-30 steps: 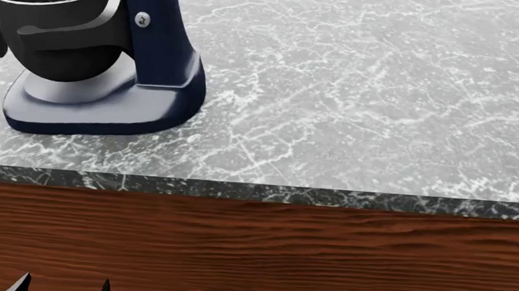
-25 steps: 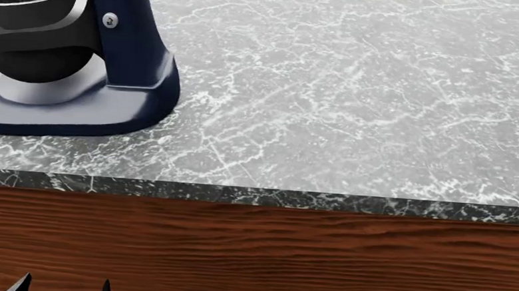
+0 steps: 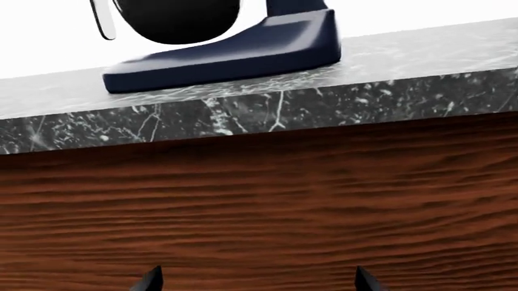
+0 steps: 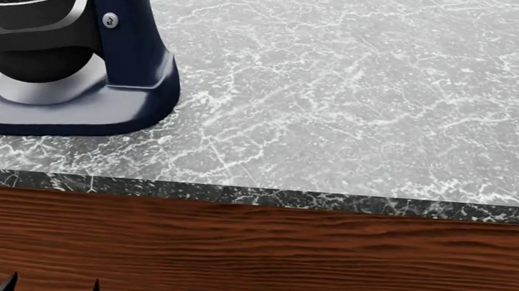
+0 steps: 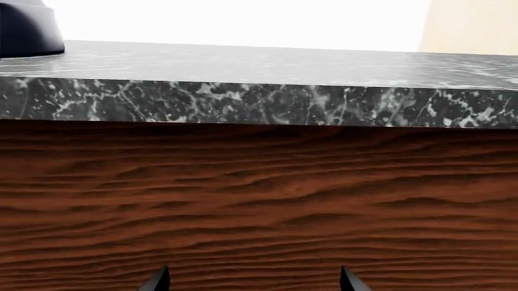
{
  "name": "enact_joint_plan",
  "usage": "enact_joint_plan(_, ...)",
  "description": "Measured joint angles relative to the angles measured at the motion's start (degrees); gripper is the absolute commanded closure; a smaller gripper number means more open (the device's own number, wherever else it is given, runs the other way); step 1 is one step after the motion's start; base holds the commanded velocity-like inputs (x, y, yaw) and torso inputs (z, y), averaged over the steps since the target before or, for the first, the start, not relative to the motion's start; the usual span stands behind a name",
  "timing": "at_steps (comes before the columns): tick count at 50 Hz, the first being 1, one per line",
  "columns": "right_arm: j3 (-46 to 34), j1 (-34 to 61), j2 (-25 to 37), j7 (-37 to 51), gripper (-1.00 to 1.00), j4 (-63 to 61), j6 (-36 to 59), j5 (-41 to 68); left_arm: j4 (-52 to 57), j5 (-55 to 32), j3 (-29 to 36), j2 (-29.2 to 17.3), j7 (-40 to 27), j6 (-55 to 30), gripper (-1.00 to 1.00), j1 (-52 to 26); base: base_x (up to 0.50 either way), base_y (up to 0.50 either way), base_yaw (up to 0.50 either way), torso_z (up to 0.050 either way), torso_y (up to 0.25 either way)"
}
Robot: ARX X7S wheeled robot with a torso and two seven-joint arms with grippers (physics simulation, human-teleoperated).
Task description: Open the stand mixer head.
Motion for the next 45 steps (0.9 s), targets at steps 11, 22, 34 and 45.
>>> enact_joint_plan(11,-0.1,3.4,2.5,1.3,-1.0,-13.6,10.2,1.2,16.0,-0.3,0.5,-0.9,-1.1,-12.8,-1.0,-4.1,0.0,0.0,0.0,0.0,0.0)
enact_joint_plan(22,-0.5,12.6,6.0,0.9,-1.0,-35.0,27.4,2.2,37.0,-3.2,-1.9,-0.6,-1.6,-32.0,-1.0,-14.8,0.0,0.0,0.0,0.0,0.0)
enact_joint_plan(34,-1.2,15.3,8.1,1.4,-1.0,-40.8,30.6,1.6,45.5,-5.1,-3.0,-0.5,-3.8,-38.0,-1.0,-18.5,0.0,0.15,0.0,0.0,0.0)
enact_joint_plan(45,-1.8,15.8,8.7,2.0,-1.0,-41.8,31.2,1.4,48.0,-6.7,-3.9,-1.0,-5.4,-40.1,-1.0,-19.9,0.0,0.5,0.0,0.0,0.0)
